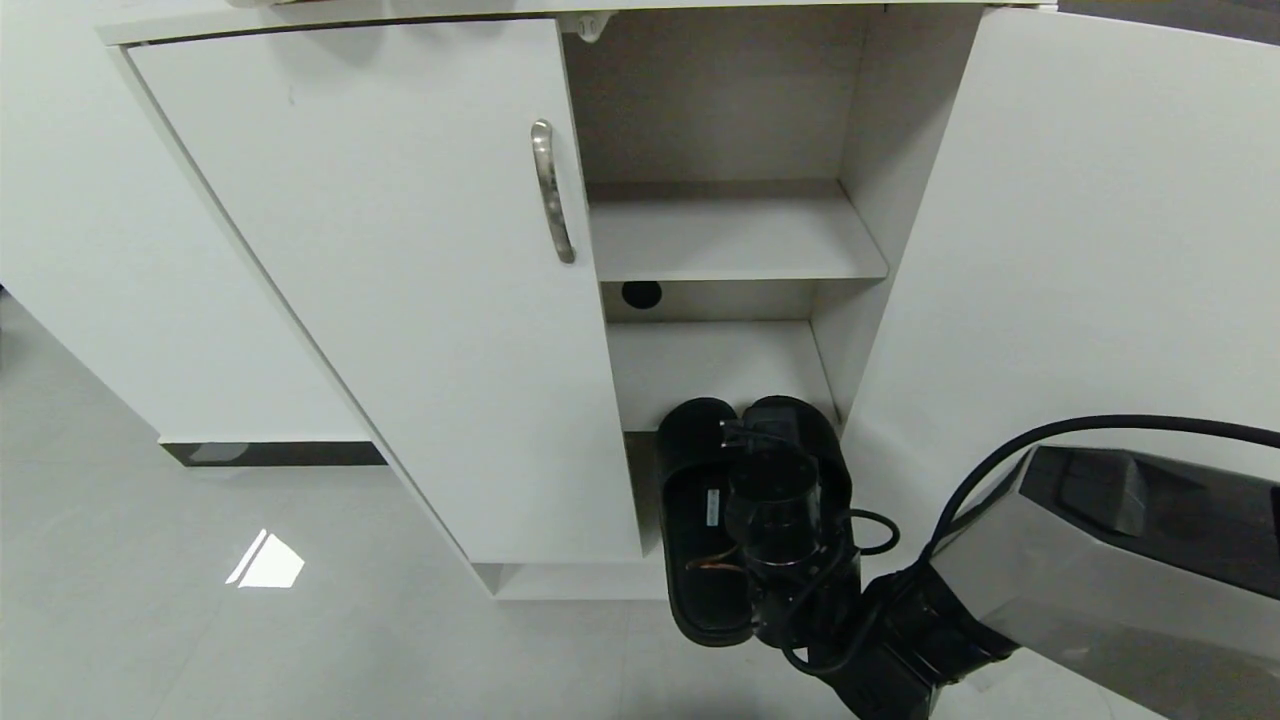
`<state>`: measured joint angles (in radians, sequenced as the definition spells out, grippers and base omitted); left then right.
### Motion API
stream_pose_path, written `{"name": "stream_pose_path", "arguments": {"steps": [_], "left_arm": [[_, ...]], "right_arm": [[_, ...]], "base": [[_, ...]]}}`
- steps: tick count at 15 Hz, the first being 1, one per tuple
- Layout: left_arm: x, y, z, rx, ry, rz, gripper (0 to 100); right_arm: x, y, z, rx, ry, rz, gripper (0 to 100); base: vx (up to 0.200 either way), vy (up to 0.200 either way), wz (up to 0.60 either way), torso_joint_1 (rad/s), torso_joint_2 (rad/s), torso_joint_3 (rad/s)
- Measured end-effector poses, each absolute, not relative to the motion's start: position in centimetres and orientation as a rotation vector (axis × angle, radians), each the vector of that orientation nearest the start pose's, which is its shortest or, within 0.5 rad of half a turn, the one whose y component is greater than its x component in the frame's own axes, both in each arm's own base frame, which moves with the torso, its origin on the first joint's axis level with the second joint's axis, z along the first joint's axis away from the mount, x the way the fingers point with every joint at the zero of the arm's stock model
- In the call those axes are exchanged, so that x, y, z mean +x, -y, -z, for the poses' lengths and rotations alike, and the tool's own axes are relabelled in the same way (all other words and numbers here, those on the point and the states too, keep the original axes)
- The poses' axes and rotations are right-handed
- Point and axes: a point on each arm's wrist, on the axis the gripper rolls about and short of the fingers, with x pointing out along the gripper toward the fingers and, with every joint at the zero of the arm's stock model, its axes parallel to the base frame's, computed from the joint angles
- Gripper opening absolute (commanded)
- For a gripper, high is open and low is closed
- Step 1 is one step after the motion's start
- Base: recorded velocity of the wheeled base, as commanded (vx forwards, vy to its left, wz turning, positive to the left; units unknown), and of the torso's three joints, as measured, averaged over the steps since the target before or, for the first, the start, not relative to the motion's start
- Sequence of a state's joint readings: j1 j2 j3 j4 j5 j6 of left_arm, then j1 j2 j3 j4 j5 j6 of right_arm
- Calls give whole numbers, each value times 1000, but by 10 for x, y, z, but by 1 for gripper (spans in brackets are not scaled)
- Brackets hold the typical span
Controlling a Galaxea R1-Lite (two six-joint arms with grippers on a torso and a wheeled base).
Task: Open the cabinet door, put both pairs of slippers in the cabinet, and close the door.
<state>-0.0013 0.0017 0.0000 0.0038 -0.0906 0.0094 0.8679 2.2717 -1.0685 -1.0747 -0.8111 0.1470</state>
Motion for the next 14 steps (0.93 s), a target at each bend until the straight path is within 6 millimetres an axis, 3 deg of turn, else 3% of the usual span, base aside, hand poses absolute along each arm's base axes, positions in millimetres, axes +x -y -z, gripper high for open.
{"name": "stream_pose_path", "arguments": {"steps": [2, 8, 12, 14], "left_arm": [[-23, 2, -75, 9, -5, 92, 0], [-23, 2, -75, 7, -5, 82, 0], [-23, 2, -75, 11, -4, 81, 0], [-23, 2, -75, 10, -5, 83, 0]], "right_arm": [[286, -310, -79, 56, -89, -52, 0], [297, -310, -68, 27, -85, -40, 0], [304, -316, -73, 13, -61, -50, 0], [309, -322, -76, 6, -53, -53, 0]], "base": [[0, 0, 0, 0, 0, 0], [200, 0, 0, 2, 1, 0], [200, 0, 0, 0, 1, 2], [0, 0, 0, 0, 0, 0]]}}
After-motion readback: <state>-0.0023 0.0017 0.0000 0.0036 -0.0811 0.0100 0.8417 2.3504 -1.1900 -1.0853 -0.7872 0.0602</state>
